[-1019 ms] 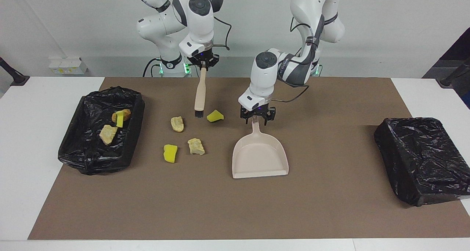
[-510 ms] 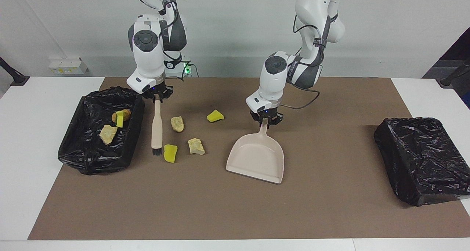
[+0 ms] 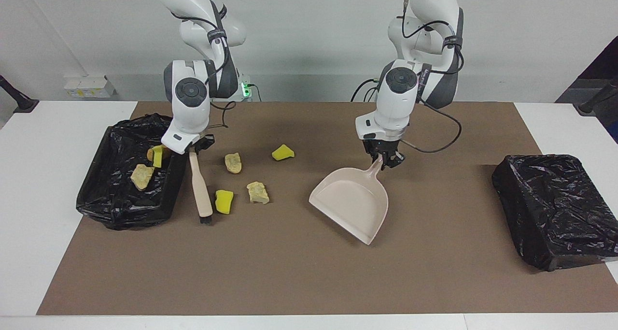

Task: Sweep and dump trash in bin

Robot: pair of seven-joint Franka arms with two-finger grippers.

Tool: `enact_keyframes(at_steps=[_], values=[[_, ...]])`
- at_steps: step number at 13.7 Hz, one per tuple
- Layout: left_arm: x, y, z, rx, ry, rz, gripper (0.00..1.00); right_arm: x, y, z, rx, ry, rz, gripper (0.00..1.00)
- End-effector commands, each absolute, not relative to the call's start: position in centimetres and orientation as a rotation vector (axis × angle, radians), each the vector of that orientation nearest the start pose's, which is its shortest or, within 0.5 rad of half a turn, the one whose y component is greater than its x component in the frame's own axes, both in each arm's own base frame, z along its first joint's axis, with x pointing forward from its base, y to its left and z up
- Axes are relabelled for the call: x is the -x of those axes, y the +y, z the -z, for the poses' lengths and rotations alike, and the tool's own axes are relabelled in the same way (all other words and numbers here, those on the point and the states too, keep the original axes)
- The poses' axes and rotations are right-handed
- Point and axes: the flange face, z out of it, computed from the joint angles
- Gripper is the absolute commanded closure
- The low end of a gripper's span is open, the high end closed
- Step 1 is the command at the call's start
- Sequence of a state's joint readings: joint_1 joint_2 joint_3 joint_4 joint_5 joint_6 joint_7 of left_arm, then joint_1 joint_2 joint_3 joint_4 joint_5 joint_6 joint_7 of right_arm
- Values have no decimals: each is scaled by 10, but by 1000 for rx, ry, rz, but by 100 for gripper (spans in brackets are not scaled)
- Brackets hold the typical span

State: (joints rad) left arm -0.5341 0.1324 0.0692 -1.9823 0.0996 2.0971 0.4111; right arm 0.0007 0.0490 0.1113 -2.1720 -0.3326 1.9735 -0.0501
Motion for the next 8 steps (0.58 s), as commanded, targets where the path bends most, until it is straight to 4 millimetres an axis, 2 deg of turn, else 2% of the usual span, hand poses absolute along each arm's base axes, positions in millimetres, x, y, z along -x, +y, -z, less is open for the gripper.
enact_keyframes(at_steps=[1,2,3,6,8], values=[[-517,-250,-408,2525,1563,-74,100,-504,84,-347,3300,-519,-422,100],[-515,-248,-406,2424,1708,-110,100,-496,98,-348,3264,-409,-457,100],[-512,-245,-407,2385,1753,-148,100,-485,117,-347,3253,-316,-480,100],[-497,-251,-407,2319,1777,-235,100,-465,169,-349,3134,-123,-511,100],[-478,-268,-391,2252,1828,-284,100,-457,188,-348,3131,-1,-521,100]])
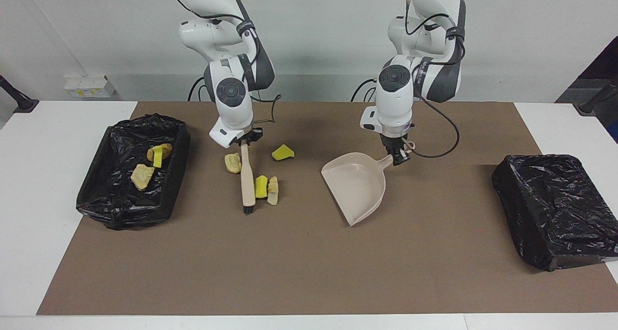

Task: Sweep and dump trash in bin

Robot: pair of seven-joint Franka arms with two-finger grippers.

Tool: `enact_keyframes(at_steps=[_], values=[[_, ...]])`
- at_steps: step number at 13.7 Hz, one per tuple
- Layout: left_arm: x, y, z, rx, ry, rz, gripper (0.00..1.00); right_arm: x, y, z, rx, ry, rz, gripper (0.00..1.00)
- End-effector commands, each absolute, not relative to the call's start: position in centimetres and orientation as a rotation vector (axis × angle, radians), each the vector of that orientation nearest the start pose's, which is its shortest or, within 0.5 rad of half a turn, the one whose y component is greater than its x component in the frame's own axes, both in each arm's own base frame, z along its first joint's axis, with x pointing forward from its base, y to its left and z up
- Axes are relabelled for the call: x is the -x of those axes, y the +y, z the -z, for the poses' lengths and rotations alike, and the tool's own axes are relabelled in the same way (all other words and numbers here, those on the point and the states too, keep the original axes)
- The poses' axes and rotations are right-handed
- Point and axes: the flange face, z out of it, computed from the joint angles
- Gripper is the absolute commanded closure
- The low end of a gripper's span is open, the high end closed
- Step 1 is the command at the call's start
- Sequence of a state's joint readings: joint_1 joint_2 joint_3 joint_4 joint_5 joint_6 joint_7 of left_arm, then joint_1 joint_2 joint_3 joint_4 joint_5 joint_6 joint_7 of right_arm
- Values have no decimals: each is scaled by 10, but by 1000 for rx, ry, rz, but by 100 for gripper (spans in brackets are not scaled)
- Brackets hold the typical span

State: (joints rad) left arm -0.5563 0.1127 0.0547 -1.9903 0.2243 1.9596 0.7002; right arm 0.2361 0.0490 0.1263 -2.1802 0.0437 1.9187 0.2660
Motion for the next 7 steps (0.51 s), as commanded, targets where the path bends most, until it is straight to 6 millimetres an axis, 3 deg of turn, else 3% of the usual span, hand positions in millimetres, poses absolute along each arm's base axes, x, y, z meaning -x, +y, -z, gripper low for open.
enact_keyframes(at_steps=[1,5,6,7], values=[[-473,-267,-383,2220,1838,-303,100,-451,202,-349,3116,14,-532,100],[-480,-272,-384,2218,1853,-202,100,-447,212,-347,3063,183,-556,100],[-479,-273,-384,2215,1857,-199,100,-443,224,-342,3070,158,-558,100],[-476,-273,-381,2211,1862,-208,100,-431,244,-342,3100,-1,-539,100]])
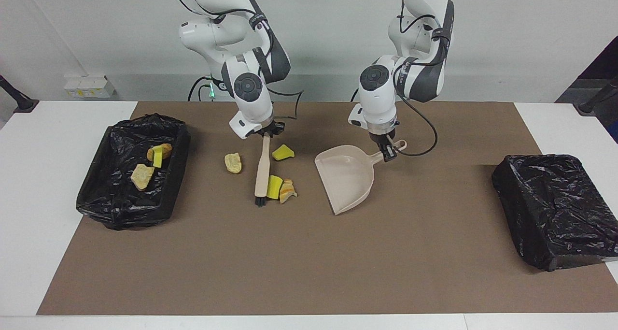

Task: Sweep and dump trash in bin

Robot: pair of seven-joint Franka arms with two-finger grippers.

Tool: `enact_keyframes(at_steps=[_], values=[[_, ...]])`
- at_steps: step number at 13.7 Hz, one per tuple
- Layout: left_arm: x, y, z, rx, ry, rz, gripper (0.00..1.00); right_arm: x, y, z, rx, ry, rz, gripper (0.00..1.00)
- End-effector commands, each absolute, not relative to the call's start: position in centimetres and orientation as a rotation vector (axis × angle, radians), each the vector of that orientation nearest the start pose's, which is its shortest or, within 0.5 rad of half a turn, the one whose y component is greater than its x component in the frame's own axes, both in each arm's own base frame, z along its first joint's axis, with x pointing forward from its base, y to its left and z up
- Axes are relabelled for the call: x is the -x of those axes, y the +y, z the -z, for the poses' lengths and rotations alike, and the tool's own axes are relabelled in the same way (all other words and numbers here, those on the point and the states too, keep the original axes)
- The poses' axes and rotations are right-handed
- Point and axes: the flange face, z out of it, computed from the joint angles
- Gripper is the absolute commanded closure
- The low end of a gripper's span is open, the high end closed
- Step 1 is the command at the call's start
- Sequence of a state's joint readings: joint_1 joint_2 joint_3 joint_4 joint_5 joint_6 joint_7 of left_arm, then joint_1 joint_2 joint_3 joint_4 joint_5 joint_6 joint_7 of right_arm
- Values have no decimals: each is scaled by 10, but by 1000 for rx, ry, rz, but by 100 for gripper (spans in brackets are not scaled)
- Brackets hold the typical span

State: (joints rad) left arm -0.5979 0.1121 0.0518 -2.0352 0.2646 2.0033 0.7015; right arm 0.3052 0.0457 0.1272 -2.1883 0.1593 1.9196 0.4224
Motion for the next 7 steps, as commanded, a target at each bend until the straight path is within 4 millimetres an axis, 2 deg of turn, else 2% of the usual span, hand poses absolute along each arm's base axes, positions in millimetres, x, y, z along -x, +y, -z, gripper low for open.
enact_keyframes(at_steps=[1,3,5,7], values=[[-477,-274,-382,2213,1861,-196,100,-425,264,-345,3104,-98,-501,100],[-475,-274,-381,2210,1864,-205,100,-425,274,-348,3086,-134,-450,100],[-476,-274,-381,2213,1862,-196,100,-410,298,-350,3052,-251,-454,100],[-478,-270,-381,2206,1872,-200,100,-397,319,-355,2906,-320,-496,100]])
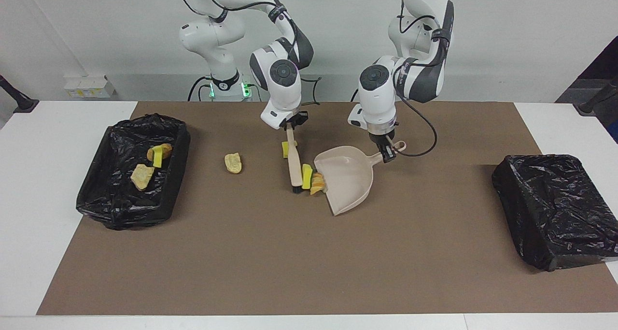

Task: Sweep and dump trash in bin
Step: 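Brush the debris into the dustpan held by the left gripper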

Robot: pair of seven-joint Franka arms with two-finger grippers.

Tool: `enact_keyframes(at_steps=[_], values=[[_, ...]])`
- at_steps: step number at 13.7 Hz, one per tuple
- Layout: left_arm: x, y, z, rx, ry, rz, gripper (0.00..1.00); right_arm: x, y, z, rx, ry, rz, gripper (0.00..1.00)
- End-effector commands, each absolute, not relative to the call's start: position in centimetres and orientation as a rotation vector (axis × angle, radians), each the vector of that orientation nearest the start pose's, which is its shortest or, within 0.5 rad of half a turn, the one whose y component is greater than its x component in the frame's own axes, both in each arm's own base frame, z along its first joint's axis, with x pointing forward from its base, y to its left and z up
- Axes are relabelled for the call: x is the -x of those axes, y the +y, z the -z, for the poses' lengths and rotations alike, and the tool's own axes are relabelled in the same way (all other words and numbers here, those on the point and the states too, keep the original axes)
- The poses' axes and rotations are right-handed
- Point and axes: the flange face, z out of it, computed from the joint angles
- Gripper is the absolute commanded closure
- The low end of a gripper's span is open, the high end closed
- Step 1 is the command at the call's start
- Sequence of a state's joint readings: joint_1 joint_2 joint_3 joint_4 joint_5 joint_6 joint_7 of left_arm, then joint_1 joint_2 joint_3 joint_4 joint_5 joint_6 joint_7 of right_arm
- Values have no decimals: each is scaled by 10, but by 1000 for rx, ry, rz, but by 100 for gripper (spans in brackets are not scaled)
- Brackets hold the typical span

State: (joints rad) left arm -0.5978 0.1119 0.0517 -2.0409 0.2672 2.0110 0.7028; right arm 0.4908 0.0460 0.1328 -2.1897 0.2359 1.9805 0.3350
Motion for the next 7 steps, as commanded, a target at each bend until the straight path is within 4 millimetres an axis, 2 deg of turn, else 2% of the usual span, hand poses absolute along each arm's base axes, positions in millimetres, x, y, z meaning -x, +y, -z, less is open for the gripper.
enact_keyframes(at_steps=[1,4,6,7], values=[[-480,-268,-381,2197,1890,-194,100,-391,329,-358,2851,-314,-515,100],[-486,-265,-381,2129,1977,-179,100,-386,330,-376,2828,-319,-504,100],[-490,-259,-380,2091,2031,-187,100,-386,322,-397,2824,-300,-510,100],[-491,-256,-379,2093,2030,-192,100,-387,315,-413,2825,-298,-532,100]])
